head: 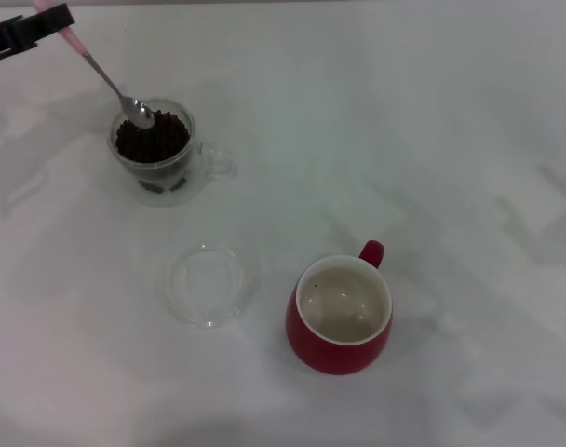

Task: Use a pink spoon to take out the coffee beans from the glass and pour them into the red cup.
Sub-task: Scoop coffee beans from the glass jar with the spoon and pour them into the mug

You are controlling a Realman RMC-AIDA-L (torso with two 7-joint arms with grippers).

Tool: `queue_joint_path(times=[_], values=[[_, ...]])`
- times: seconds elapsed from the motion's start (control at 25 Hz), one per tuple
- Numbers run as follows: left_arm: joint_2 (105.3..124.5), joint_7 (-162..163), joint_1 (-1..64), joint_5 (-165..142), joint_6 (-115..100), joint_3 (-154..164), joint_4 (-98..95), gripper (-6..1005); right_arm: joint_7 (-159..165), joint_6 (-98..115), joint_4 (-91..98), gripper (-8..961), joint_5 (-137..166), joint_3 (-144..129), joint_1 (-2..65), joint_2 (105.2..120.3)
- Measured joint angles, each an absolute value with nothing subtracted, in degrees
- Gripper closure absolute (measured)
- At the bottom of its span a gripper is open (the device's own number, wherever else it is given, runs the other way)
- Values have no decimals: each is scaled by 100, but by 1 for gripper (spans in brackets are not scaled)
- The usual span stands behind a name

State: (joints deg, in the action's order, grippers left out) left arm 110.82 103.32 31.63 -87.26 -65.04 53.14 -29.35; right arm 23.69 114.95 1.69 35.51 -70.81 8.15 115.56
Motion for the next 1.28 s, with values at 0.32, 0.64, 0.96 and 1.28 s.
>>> queue_joint_path(times=[0.32, 0.64, 0.96, 1.28], values=[[11209, 10385, 3307, -9181, -6352, 5319, -2926, 868, 2481, 11433, 155, 182, 3511, -7059, 847, 11563], [11373, 10500, 3286, -9313, -6345, 5314, -2880, 868, 2496, 11395, 162, 182, 3506, -7051, 952, 11565], [11496, 10771, 3062, -9194, -6345, 5245, -2872, 868, 2508, 11264, 198, 183, 3507, -7063, 1052, 11565], [11625, 10968, 2802, -9048, -6433, 4656, -2655, 867, 2574, 11172, 212, 183, 3508, -7081, 1131, 11556]])
